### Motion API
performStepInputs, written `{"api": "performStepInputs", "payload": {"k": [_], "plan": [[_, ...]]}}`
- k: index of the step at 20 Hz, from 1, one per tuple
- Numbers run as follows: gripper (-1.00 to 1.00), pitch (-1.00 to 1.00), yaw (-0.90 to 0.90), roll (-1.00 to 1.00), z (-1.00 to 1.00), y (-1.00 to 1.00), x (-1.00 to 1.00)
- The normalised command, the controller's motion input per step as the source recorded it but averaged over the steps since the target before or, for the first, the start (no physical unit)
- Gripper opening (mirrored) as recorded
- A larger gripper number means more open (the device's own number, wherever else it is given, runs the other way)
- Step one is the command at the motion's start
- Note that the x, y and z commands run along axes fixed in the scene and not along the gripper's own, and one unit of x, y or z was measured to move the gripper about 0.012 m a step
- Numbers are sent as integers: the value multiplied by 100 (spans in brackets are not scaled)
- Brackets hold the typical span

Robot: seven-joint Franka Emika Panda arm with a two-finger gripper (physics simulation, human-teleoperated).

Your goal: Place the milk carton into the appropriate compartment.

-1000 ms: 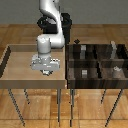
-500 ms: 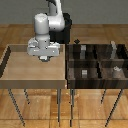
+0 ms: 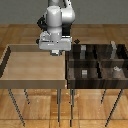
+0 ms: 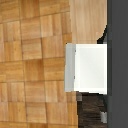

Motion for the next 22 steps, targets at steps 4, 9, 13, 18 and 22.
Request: {"api": "performStepInputs", "payload": {"k": [4,9,13,18,22], "plan": [[-100,0,0,0,0,100,0],[-100,0,0,0,0,100,-10],[-100,0,0,0,0,0,-75],[-100,0,0,0,0,0,-100],[-100,0,0,0,0,4,-75]]}}
